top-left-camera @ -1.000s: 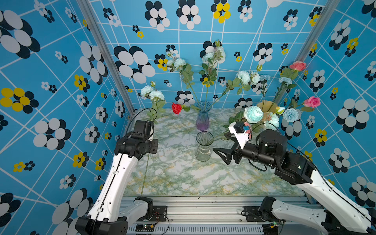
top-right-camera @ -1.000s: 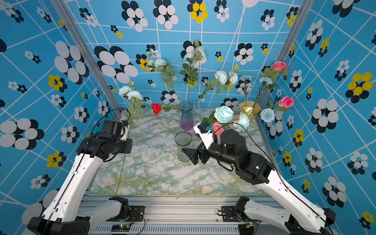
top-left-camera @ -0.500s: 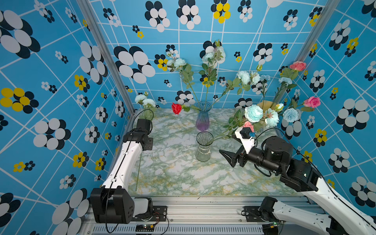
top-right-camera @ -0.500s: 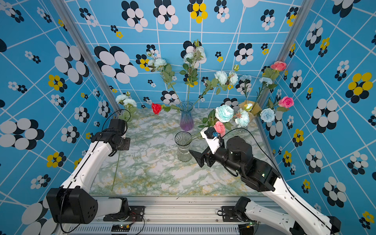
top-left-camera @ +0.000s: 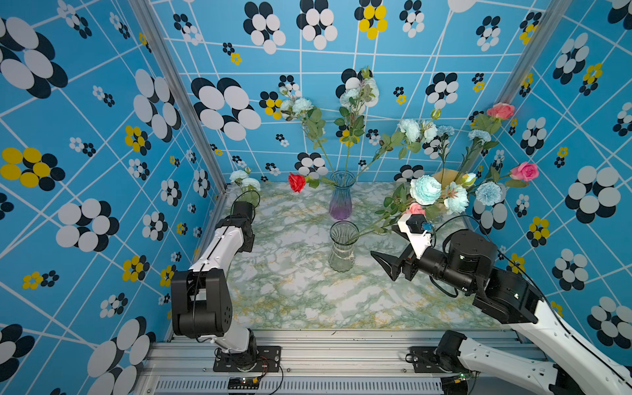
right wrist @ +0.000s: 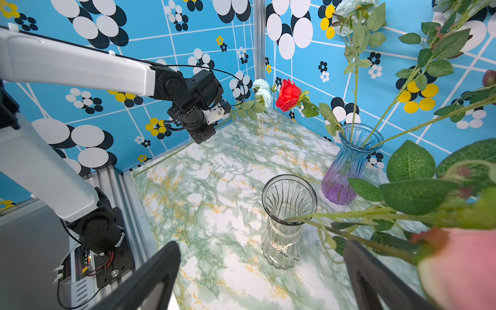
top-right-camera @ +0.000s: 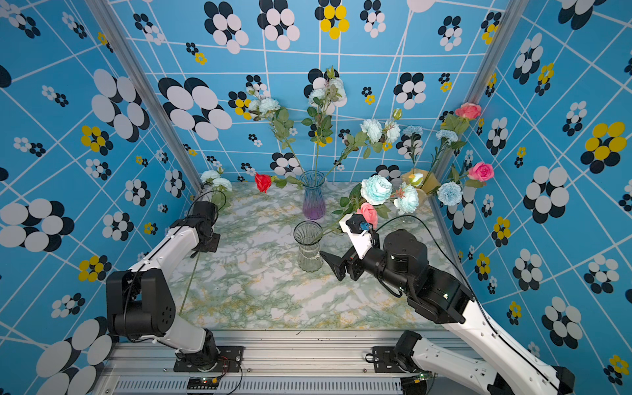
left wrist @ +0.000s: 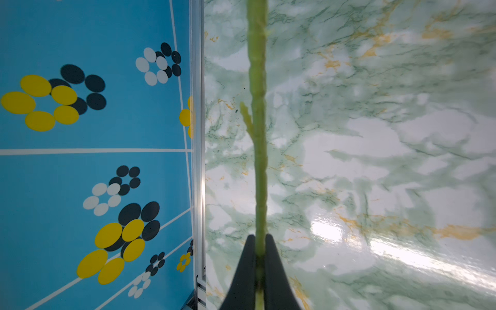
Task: Pick out blue flowers from the vase
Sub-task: Place the flower at the center of the board.
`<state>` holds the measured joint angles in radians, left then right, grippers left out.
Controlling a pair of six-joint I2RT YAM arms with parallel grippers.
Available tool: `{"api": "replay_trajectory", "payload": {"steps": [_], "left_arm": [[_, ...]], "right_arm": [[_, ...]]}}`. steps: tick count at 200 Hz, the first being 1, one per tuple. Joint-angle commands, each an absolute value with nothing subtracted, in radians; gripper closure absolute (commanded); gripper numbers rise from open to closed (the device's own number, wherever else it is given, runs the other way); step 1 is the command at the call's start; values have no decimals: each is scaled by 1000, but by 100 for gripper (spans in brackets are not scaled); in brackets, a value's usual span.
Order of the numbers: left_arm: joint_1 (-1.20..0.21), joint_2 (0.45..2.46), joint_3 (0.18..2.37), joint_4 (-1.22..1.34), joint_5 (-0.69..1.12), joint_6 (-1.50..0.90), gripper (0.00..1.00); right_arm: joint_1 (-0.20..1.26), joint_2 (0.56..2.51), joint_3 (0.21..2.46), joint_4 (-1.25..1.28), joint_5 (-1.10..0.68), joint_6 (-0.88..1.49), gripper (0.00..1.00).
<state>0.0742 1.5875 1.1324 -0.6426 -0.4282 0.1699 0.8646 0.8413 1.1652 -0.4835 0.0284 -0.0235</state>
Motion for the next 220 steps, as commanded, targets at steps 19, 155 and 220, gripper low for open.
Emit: {"api": "replay_trajectory", "payload": {"steps": [19,155,220], "left_arm": [[110,1685,1103,-548,-461,207,100],[121,1880,1123,-470,-472,259,93],[114,1830,1123,-459,-490,249,42]], "right_arm": [[857,829,1160,-494,40,-36,2],[851,865,1164,-496,53,-42,2],[849,854,1156,-485,64,-41,2]]}}
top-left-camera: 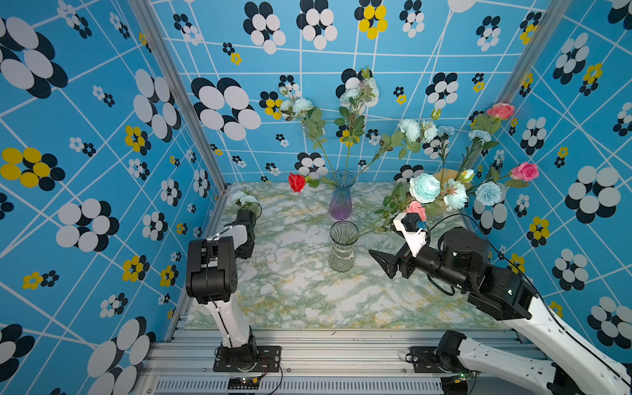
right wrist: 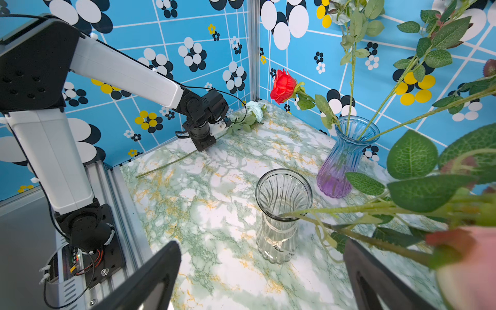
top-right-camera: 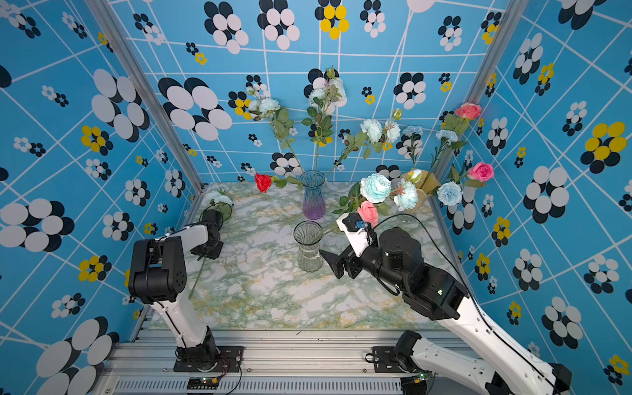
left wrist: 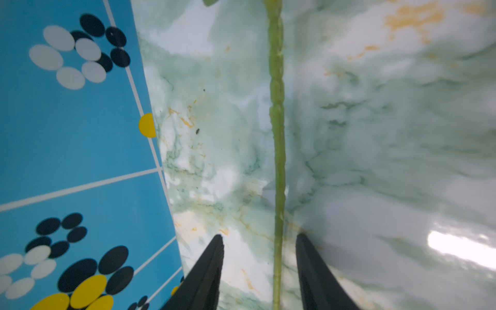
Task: Pick out blue flowers from the vase
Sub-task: Place the flower at the center of the board, then pick up the flower from the vase.
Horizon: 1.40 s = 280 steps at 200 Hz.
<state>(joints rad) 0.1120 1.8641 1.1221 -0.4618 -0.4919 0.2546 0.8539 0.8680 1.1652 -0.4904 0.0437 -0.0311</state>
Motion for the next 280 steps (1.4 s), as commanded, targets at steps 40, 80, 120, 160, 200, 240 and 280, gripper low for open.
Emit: {"api": "replay_trajectory", "payload": {"steps": [40,80,120,160,200,240,280], "left_arm": [[77,1706,1167,-471,-491,223,32],[9,1486,1276,-538,-415,126,23],[-142,1274,1355,-558,-277,23,17],[-457,1143,1291,-545,-353,-4,17],[-775,1025,1146,-460,-457,-48,17],[-991,1037,1109,-387,-502,-53,17],[-1107,1174,1115,-289,-538,-13,16]], "right_arm": [[849,804,1106,-425,177,-39,1],[848,773,1079,-398,203,-30,1],[848,801,1128,-433,140,-16,5],[848,814,1176,-465,79,6,11],[847,828,1274,-482,-17,66,13],[848,881,1455,-561,-69,114,15],[848,852,1512,-648,-39,159,21]]}}
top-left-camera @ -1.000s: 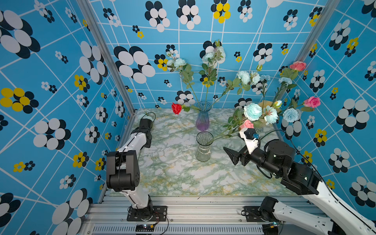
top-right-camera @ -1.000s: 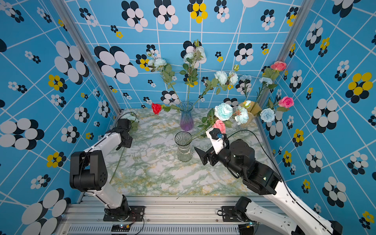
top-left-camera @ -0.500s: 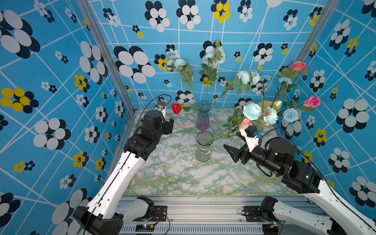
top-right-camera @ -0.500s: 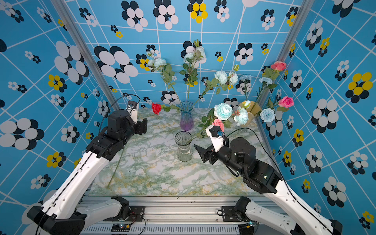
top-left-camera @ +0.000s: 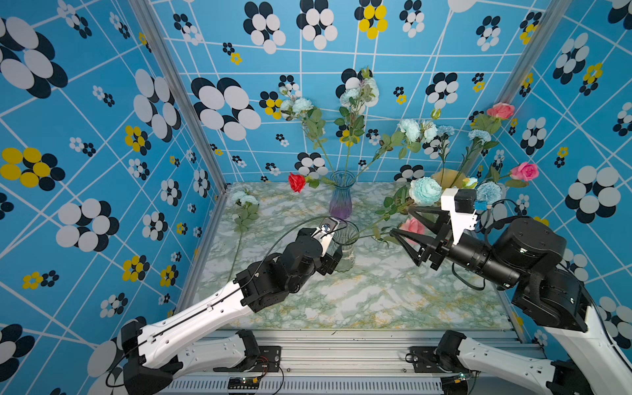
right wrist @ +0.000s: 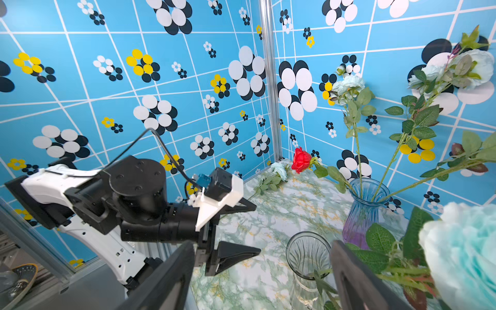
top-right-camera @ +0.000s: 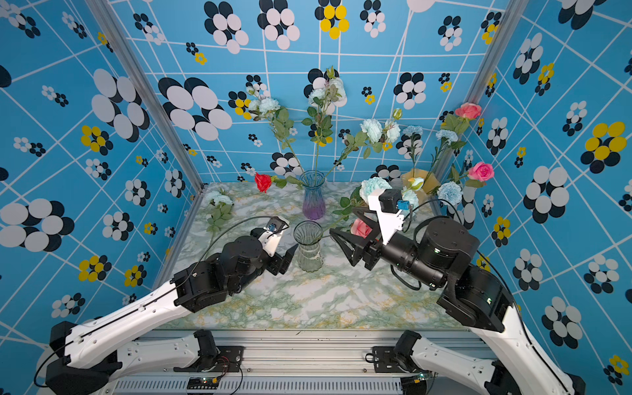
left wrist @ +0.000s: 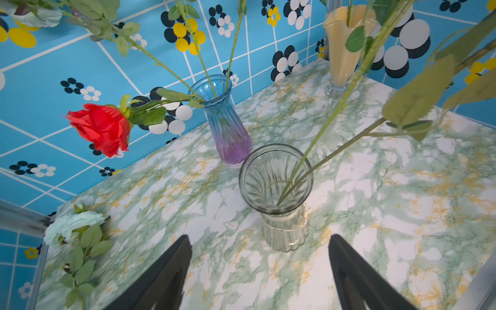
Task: Pick out blue flowers from the vase
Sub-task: Pick up the flower from the vase.
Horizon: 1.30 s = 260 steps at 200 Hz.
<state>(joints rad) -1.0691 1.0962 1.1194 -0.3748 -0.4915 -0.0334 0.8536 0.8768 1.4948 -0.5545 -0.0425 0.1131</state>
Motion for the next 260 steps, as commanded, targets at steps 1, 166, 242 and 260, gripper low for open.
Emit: {"api": "replay_trajectory", "payload": {"steps": [1,166,242,260], "left_arm": [[-1107,1178,1115,-287,-538,-12,16],[-1031,1447,1278,-146,-523,52,16],[-902,1375,1244,-152,-470,30,16],[-868,1371,1241,-153,-450,22,16]], "right_arm": [[848,849,1512,-651,-37,160,21],[848,598,1163,-777,188,259,27],[847,669,1064,-711,223,257,27],[847,689,1032,-670,225,256,27]]}}
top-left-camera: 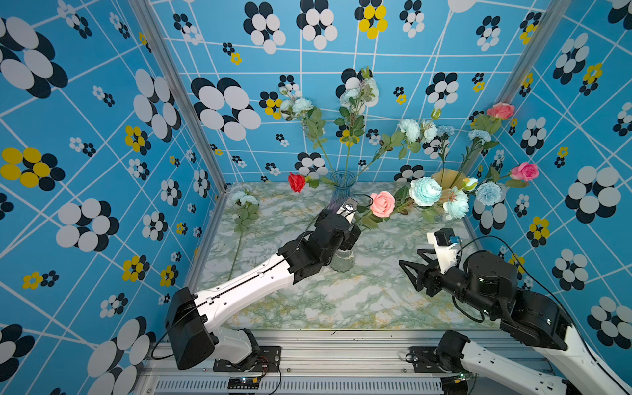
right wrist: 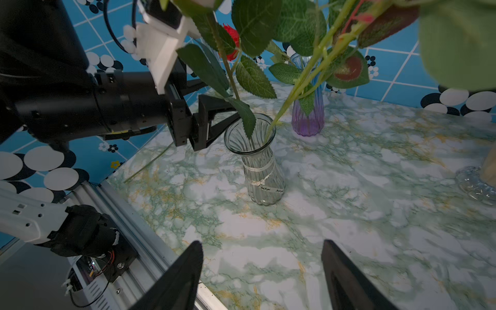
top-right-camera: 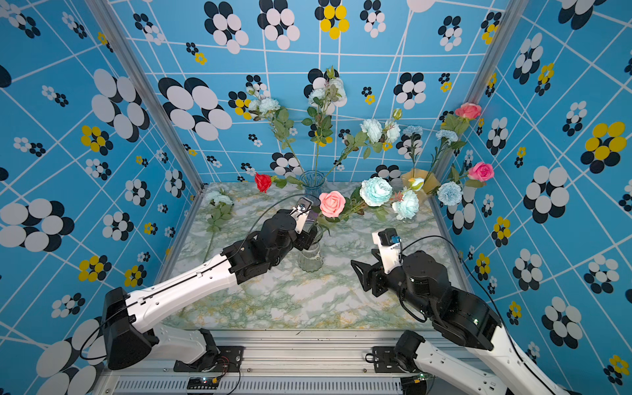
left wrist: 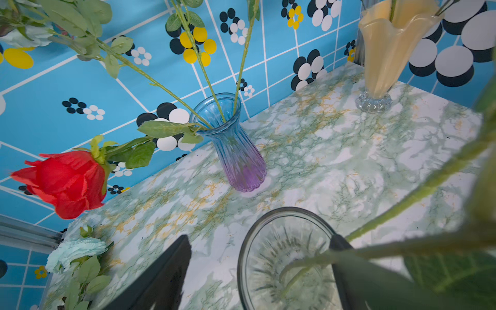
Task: Pick out blue flowers from the vase
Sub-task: Pick up the flower from the vase.
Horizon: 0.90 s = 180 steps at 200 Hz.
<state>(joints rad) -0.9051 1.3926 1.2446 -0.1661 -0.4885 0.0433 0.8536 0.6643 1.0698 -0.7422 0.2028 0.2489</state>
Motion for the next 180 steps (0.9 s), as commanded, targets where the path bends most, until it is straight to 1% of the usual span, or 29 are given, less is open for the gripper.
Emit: {"api": "replay_trajectory", "payload": {"steps": [1,50,101,138,160,177,180], "left_arm": [[-867,1370,1239,-153,-449,21,16],[-799,1367,1230,-162,-391,12,16],[-717,1372,1236,-193,-294,-19,16],[-694,1373,1254,-227,-231,-29,15],[-695,1362,1266,-258,-189,-37,15],[-702,1334,1264,-273,-167,-44,13],[-704,1329,1263,-276,-164,-45,8]], "right_arm": [[847,690,1031,-669,225,257,27],[847,725,904,-456,224,284,28],[847,800,842,-232,292,301,30],[842,822,780,-37,356,340,31],[837,842,772,25,368,347,31],[835,859,774,54,367,348,31],[835,862,773,57,367,351,31]]}}
